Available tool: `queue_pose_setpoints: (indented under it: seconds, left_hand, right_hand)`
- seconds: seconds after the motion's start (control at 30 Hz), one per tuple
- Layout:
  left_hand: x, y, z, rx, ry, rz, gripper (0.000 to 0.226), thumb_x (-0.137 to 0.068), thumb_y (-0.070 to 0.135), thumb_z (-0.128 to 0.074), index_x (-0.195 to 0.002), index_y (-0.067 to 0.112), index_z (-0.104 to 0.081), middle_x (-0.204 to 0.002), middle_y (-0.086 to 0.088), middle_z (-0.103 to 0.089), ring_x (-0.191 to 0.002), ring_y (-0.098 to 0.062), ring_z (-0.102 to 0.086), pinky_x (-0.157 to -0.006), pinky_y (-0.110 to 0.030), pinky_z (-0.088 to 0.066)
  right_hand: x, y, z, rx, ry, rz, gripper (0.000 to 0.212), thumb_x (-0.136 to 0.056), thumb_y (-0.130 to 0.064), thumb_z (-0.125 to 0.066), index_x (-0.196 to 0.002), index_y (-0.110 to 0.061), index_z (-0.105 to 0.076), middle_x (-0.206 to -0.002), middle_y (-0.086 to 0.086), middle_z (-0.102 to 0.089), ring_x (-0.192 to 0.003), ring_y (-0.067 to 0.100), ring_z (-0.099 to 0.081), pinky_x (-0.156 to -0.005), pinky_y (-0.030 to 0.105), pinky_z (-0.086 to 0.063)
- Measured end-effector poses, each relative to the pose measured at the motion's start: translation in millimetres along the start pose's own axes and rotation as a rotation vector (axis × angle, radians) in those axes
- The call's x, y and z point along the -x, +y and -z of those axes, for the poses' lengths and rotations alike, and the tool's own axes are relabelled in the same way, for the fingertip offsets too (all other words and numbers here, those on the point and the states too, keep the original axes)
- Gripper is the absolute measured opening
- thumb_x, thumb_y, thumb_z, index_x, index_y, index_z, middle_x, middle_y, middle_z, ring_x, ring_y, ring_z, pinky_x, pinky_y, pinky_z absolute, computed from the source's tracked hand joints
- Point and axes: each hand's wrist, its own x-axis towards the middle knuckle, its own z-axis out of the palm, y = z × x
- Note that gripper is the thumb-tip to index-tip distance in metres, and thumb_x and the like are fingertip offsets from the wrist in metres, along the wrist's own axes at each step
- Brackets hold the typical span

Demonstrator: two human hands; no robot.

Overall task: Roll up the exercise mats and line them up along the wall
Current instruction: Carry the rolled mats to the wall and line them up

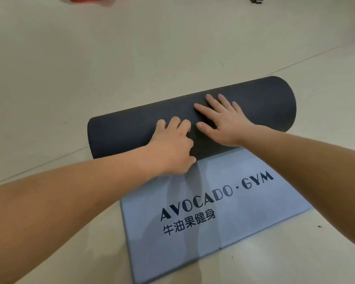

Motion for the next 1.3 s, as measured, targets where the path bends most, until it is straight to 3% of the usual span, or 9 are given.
queue_pose_setpoints:
  seconds: [0.13, 0.27, 0.43, 0.6, 0.7, 0.9, 1.1, 1.2, 1.3]
  left_hand:
    - [-16.9, -50.0, 29.0, 0.279, 0.161, 0.126, 0.044, -0.105, 0.052, -0.052, -0.137, 0.026, -0.066, -0.146, -0.006, -0.050, -0.133, -0.028, -0.047, -0.109, -0.050, -0.044]
    - [-18.1, -77.3, 18.7, 0.371, 0.002, 0.299, 0.091, -0.091, 0.074, -0.061, -0.161, 0.022, -0.035, -0.166, -0.013, -0.032, -0.152, -0.034, -0.033, -0.118, -0.050, -0.039]
    - [5.2, -36.0, 17.4, 0.188, -0.198, 0.245, 0.146, -0.048, 0.104, -0.064, -0.163, 0.028, -0.019, -0.146, -0.012, -0.042, -0.135, -0.035, -0.042, -0.102, -0.048, -0.042]
    - [47.5, 22.7, 31.7, 0.087, -0.170, -0.064, 0.087, -0.079, 0.090, -0.056, -0.139, 0.028, -0.049, -0.128, -0.003, -0.050, -0.118, -0.025, -0.052, -0.094, -0.043, -0.047]
    - [32.5, 8.9, 37.9, 0.312, -0.156, -0.095, 0.049, -0.094, 0.075, -0.052, -0.123, 0.038, -0.065, -0.126, 0.002, -0.050, -0.121, -0.023, -0.052, -0.093, -0.042, -0.048]
    - [6.1, -6.6, -2.2, 0.817, -0.664, 0.155, 0.148, -0.061, 0.082, -0.084, -0.172, 0.028, -0.001, -0.179, 0.003, -0.009, -0.164, -0.026, -0.014, -0.130, -0.050, -0.018]
    - [49.1, 59.4, -18.8, 0.818, -0.467, -0.153, 0.089, -0.060, 0.082, -0.085, -0.126, 0.032, -0.052, -0.120, 0.010, -0.064, -0.109, -0.019, -0.066, -0.094, -0.040, -0.055]
    - [47.0, 56.4, -29.2, 1.026, -0.504, -0.162, 0.053, -0.089, 0.068, -0.072, -0.122, 0.027, -0.064, -0.122, -0.004, -0.066, -0.101, -0.023, -0.066, -0.091, -0.043, -0.057]
    - [63.2, 64.4, -56.3, 0.982, -0.707, -0.119, 0.093, -0.075, 0.091, -0.065, -0.148, 0.034, -0.055, -0.144, 0.004, -0.053, -0.134, -0.029, -0.057, -0.103, -0.052, -0.052]
  right_hand:
    - [-8.2, -13.2, -3.9, -0.001, 0.153, -0.062, 0.091, -0.090, -0.084, -0.018, -0.163, -0.034, -0.038, -0.158, 0.005, -0.046, -0.149, 0.030, -0.037, -0.118, 0.049, -0.037]
    - [27.9, -14.5, -20.6, 0.109, 0.295, -0.042, 0.090, -0.091, -0.082, -0.026, -0.158, -0.028, -0.050, -0.125, 0.006, -0.056, -0.117, 0.032, -0.053, -0.095, 0.046, -0.047]
    - [76.4, -9.7, -30.7, 0.063, 0.516, -0.045, 0.049, -0.101, -0.064, -0.048, -0.113, -0.022, -0.071, -0.097, 0.003, -0.058, -0.088, 0.030, -0.056, -0.081, 0.042, -0.043]
    - [129.5, -19.1, -18.7, -0.092, 0.330, -0.241, 0.056, -0.104, -0.064, -0.042, -0.142, -0.031, -0.065, -0.146, 0.005, -0.058, -0.140, 0.032, -0.047, -0.116, 0.049, -0.038]
    - [175.0, -26.9, -31.4, -0.129, 0.244, -0.349, 0.058, -0.099, -0.074, -0.039, -0.121, -0.030, -0.071, -0.120, -0.003, -0.061, -0.114, 0.027, -0.054, -0.095, 0.040, -0.049]
    - [248.4, -59.0, -40.0, -0.251, 0.074, -0.709, 0.055, -0.094, -0.081, -0.042, -0.105, -0.029, -0.058, -0.108, -0.008, -0.054, -0.101, 0.019, -0.056, -0.073, 0.030, -0.046]
    - [301.3, -100.8, -52.4, -1.247, 0.160, -1.169, 0.117, -0.087, -0.079, -0.065, -0.171, -0.028, -0.001, -0.174, -0.007, -0.025, -0.155, 0.026, -0.038, -0.123, 0.045, -0.038]
    - [339.4, -117.5, -71.9, -1.414, 0.181, -1.268, 0.123, -0.083, -0.079, -0.069, -0.170, -0.036, 0.007, -0.175, -0.011, -0.021, -0.157, 0.027, -0.033, -0.119, 0.048, -0.034]
    - [376.4, -127.5, -99.0, -1.163, 0.222, -1.398, 0.116, -0.076, -0.083, -0.072, -0.168, -0.034, -0.019, -0.160, 0.006, -0.043, -0.135, 0.036, -0.055, -0.100, 0.053, -0.055]
